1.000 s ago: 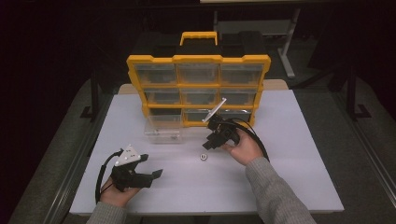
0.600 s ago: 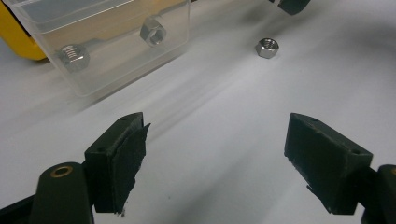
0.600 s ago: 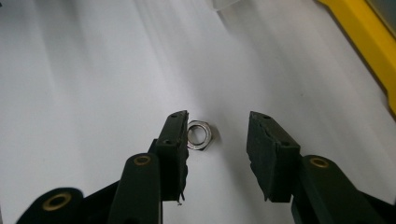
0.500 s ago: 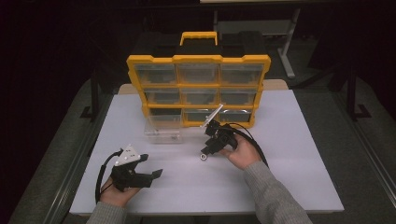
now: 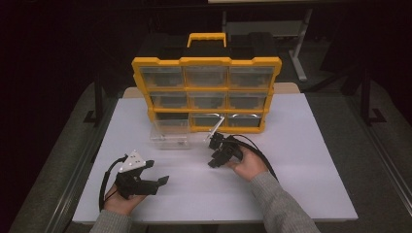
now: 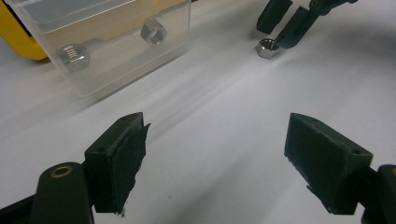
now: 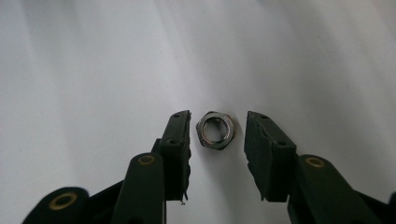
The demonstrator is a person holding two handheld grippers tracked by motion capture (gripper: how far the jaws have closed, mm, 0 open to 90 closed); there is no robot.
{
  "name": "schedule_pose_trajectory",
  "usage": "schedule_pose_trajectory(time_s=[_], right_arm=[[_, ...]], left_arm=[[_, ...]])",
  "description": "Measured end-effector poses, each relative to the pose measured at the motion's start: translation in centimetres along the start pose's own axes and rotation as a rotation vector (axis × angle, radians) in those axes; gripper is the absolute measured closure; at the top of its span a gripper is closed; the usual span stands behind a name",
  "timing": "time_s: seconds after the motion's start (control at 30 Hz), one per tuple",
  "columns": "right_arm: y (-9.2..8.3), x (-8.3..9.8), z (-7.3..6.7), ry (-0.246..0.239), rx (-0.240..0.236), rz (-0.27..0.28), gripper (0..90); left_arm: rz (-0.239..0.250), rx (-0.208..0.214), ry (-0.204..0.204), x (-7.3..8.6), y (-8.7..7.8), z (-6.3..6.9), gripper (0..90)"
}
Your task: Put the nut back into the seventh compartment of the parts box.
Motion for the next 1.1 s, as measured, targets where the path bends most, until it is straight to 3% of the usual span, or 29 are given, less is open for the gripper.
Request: schedule_pose_trajectory(time_s=[0.67,1.1], right_arm=[[1.2,-0.1,-0.5,-0.059,0.048,-0.037,68.6],[1.1,0.1,-0.1,-0.023,0.013,-0.021,69.2]], left_arm=[[0.010,0.000,-0.011,0.0,0.0,0.1,20.2],[0.013,0.000,-0.011,0.0,0.1,0.1,20.2]])
Point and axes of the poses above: each handheld gripper's, and its own axes: y roughly forward along the jaws, x roughly out of its underside, z roughly to its right, the point moved 1 cm from there along y, roughly forward along the jaws, and after that the axes turned 4 degrees about z, right-handed, at the moved point
